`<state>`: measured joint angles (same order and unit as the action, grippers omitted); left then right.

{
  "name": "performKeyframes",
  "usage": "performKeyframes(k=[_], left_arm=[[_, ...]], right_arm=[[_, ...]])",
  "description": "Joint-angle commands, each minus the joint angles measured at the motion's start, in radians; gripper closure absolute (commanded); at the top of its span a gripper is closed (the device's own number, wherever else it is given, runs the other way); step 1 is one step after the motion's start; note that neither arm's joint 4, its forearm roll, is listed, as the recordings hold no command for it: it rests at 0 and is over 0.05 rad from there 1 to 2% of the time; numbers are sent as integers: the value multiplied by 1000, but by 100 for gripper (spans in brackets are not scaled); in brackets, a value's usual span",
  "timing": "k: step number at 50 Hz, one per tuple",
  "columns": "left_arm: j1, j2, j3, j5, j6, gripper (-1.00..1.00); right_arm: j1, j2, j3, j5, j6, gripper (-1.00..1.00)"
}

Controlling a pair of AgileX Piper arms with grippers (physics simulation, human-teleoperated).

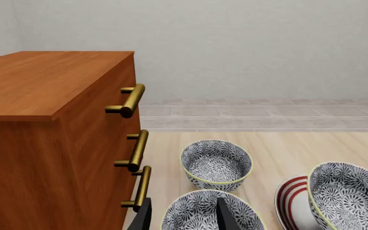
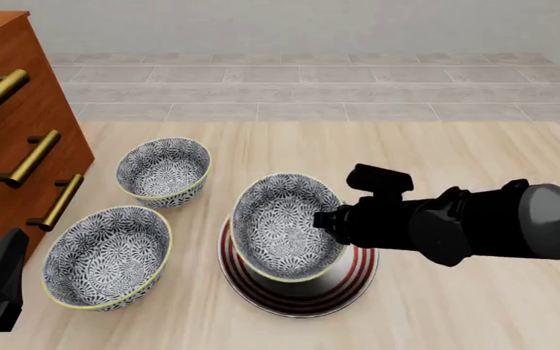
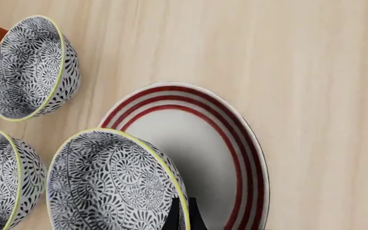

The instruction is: Put the bowl at the front on the plate.

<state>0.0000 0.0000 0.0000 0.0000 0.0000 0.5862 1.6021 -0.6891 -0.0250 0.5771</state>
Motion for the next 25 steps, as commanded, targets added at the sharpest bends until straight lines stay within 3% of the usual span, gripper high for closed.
performKeyframes(k=[1, 25], left_arm=[[0, 0, 0, 0, 0, -100], [0, 0, 0, 0, 0, -100]], right_arm=[[-13, 20, -2, -12, -7, 100], [-4, 14, 25, -25, -15, 100]])
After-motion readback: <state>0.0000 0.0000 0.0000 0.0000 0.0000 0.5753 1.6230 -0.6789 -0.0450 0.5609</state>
